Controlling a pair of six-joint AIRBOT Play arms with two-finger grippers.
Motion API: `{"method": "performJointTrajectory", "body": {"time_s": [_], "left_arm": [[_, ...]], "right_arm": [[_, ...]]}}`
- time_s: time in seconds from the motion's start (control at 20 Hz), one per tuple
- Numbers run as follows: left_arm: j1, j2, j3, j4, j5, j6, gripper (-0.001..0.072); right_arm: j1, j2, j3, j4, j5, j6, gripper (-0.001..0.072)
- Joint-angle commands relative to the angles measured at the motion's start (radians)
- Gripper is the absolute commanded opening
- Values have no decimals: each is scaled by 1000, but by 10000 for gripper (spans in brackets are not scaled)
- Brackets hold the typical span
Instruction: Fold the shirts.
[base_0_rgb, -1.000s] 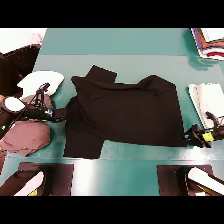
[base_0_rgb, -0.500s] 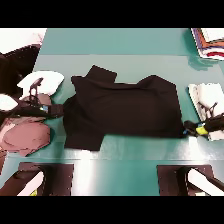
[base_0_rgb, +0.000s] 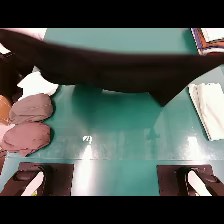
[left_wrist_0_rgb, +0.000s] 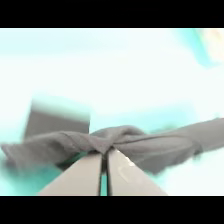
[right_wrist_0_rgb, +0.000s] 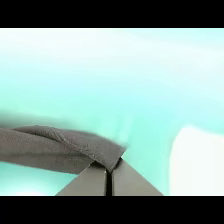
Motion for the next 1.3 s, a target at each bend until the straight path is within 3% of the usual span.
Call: {"method": "performJointTrajectory", "body": {"time_s": [0.0, 0.15, 0.35, 0.65, 0.8, 1.0, 1.25], "left_arm": [[0, 4, 330, 4, -5, -42, 23], [0, 1, 449, 4, 6, -65, 22], [0, -27, 433, 15, -7, -71, 22], [0, -226, 92, 17, -159, -42, 23], [0, -385, -90, 18, -153, -9, 24], [0, -651, -209, 15, -9, 16, 24], [0, -896, -104, 0, 230, 16, 24]], "right_arm": [[7, 66, 251, -63, -10, 28, 14], [7, 79, 373, -146, 38, 65, 13], [7, -3, 486, -170, 142, 97, 13], [7, -192, 205, -163, 265, 133, 13], [8, -341, 46, -164, 270, 133, 13], [7, -588, -41, -163, 225, 132, 13], [10, -849, 127, -161, 93, 132, 13]]}}
